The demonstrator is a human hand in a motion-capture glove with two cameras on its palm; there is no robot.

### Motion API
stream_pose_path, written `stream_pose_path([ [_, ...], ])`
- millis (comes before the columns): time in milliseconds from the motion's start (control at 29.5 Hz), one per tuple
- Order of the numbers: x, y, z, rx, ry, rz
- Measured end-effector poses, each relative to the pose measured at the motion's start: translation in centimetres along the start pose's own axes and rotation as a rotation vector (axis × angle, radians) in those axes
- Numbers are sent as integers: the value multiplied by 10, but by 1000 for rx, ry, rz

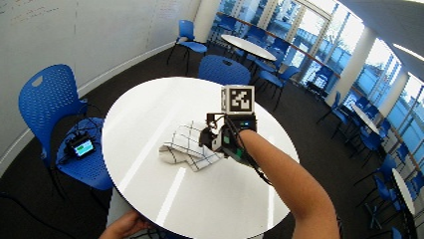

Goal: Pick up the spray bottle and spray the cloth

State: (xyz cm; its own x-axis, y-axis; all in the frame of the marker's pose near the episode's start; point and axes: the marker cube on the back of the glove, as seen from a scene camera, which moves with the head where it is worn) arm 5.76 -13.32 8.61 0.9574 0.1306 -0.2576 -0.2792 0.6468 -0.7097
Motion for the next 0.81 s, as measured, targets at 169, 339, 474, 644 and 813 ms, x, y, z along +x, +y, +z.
stream_pose_path([
  [169, -8, 3, -24, 83, -250, -128],
  [339, -27, 17, -56, 186, -559, -273],
  [474, -40, 26, -79, 277, -730, -337],
  [644, -50, 32, -96, 434, -886, -364],
  [813, -63, 36, -107, 663, -1065, -391],
])
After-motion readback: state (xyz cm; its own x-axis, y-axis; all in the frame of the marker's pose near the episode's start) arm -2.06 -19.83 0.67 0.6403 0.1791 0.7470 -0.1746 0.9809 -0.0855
